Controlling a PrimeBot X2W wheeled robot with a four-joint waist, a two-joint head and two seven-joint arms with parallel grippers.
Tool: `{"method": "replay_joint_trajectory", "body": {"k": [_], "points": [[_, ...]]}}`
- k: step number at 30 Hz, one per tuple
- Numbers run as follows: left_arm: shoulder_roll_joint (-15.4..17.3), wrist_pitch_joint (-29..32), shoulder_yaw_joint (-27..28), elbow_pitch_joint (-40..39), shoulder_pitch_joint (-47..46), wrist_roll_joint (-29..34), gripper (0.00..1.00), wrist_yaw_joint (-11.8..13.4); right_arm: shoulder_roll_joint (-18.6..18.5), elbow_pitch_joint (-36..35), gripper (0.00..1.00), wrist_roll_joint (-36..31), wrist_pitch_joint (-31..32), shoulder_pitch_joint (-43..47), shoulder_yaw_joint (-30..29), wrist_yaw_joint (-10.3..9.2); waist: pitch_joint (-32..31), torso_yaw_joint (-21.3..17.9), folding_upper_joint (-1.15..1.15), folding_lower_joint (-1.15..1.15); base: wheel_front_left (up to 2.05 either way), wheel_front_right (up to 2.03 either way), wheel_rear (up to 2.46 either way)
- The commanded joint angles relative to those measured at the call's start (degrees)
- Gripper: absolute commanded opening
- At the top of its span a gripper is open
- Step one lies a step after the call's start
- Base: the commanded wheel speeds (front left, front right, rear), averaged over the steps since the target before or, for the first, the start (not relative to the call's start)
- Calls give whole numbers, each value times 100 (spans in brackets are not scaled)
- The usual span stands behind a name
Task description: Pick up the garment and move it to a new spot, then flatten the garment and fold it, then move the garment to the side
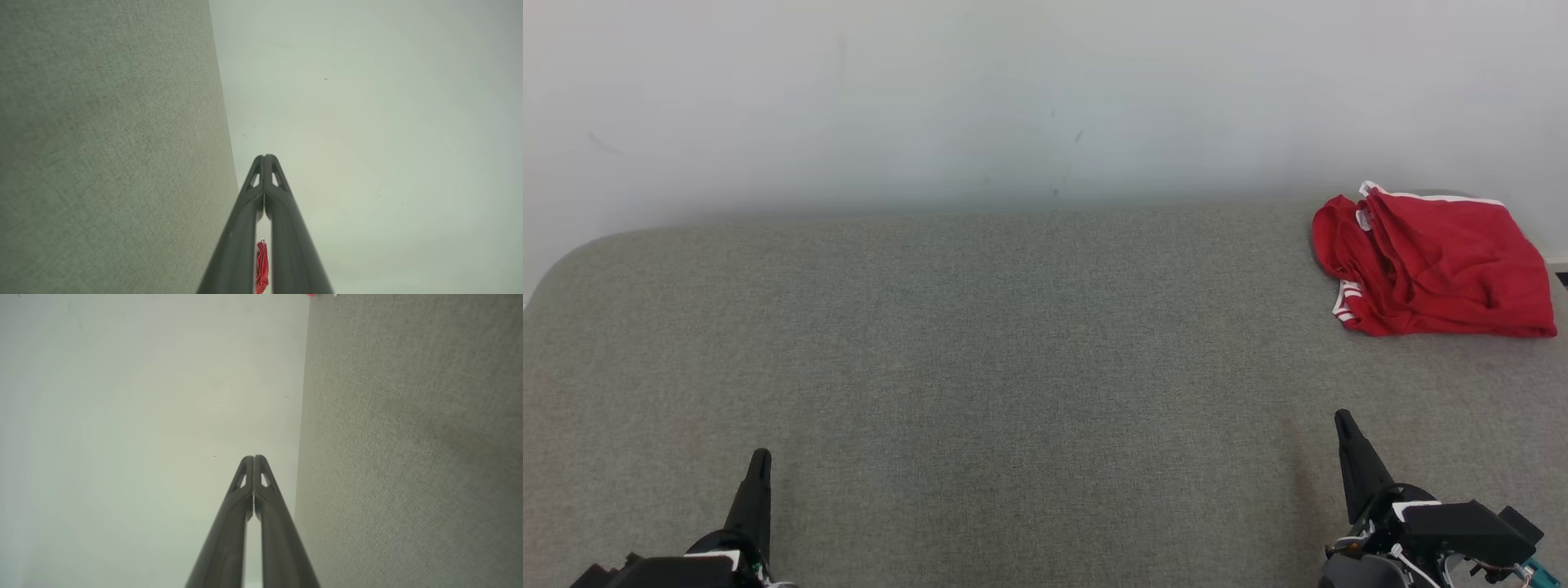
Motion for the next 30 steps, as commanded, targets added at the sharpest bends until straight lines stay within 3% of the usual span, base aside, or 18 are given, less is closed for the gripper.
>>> {"method": "replay_joint_trajectory", "body": {"k": [1, 30], "points": [[-12, 6, 13, 9, -58, -24, 0, -8, 9, 9, 0, 8, 11, -30, -2, -12, 0, 0, 0, 0, 0, 0, 0], [-12, 5, 14, 8, -57, -25, 0, -8, 9, 9, 0, 9, 11, -29, -1, -12, 0, 0, 0, 0, 0, 0, 0]]}}
